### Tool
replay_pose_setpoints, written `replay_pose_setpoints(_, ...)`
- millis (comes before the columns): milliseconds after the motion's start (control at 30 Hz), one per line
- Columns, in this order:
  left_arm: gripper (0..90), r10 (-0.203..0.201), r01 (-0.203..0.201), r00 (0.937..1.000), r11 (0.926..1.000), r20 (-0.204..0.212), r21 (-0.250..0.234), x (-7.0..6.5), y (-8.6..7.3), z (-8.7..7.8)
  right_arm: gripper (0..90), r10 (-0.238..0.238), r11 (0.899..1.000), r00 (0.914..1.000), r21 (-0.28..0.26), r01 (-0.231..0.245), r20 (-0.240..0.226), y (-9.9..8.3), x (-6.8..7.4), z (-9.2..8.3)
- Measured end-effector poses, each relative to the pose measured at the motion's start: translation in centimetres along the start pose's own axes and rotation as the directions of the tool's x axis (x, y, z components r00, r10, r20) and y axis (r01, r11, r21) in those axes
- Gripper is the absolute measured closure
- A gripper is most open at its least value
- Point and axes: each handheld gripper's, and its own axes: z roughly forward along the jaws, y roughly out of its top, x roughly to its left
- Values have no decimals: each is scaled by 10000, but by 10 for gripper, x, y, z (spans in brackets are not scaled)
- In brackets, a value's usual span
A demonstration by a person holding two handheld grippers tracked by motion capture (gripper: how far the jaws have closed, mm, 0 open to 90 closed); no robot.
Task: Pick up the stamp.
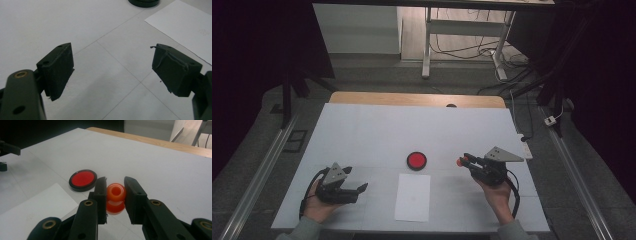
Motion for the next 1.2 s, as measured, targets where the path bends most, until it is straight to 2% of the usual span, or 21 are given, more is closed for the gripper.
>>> replay_pose_setpoints(833, 182, 0, 0, 10000, 10000, 32, -57, 0, 0, 0, 719, -496, 9986, 9951, 115, 508, -850, 11, 30, 35)
replay_pose_setpoints(1200, 182, -14, 14, 10000, 10000, 66, 25, 0, 0, 1, 719, -808, 9963, 9884, 185, 838, -1286, 15, 46, 53)
